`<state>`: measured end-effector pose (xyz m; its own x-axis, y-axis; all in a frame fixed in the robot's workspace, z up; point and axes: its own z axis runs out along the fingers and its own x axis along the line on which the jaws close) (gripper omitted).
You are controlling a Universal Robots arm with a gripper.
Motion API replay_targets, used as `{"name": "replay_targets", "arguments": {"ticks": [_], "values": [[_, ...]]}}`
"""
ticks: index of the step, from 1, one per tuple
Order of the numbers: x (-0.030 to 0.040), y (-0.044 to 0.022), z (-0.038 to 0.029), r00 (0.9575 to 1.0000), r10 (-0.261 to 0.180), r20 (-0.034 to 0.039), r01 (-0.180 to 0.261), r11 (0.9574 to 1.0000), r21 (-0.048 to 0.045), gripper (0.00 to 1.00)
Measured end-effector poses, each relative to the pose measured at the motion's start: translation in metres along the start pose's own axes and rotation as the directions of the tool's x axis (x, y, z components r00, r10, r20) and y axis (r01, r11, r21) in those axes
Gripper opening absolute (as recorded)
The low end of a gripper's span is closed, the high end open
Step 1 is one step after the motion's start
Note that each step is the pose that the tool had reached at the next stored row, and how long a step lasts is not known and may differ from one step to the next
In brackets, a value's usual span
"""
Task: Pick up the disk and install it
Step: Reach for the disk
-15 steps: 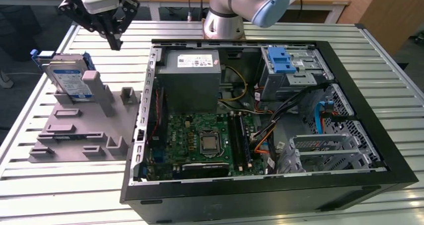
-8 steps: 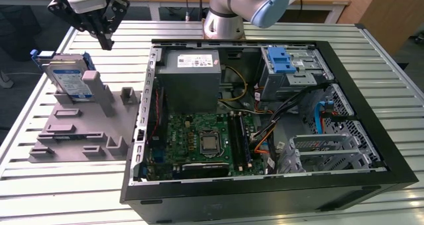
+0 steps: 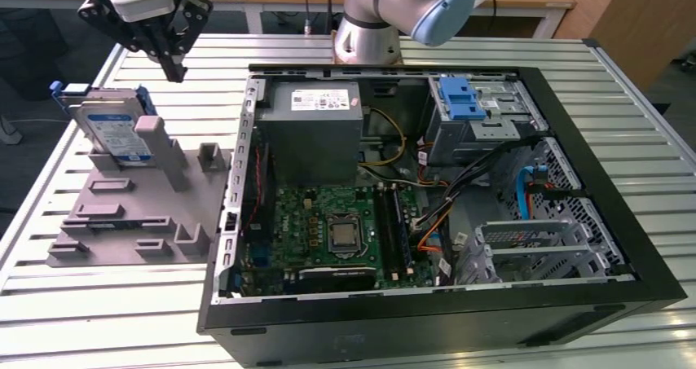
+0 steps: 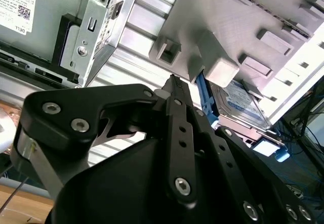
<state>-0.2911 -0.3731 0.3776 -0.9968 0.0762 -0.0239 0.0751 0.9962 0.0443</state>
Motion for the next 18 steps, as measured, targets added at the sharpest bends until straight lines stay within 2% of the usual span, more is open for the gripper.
{"name": "replay_targets", "arguments": {"ticks": [3, 6, 9, 14, 18], "values": [[0.0010, -0.0001, -0.0001, 1.0000, 0.000, -0.0001, 0.000, 1.0000, 0.0001, 0.11], [0.0047, 0.0029, 0.0000, 1.0000, 0.000, 0.0000, 0.000, 1.0000, 0.0001, 0.11], [0.0121, 0.0083, 0.0001, 1.0000, 0.000, -0.0001, 0.000, 1.0000, 0.0001, 0.11], [0.0267, 0.0102, 0.0002, 1.0000, 0.000, -0.0007, 0.000, 1.0000, 0.0001, 0.11], [0.0277, 0.0102, 0.0002, 1.0000, 0.000, -0.0009, 0.000, 1.0000, 0.0001, 0.11]]}}
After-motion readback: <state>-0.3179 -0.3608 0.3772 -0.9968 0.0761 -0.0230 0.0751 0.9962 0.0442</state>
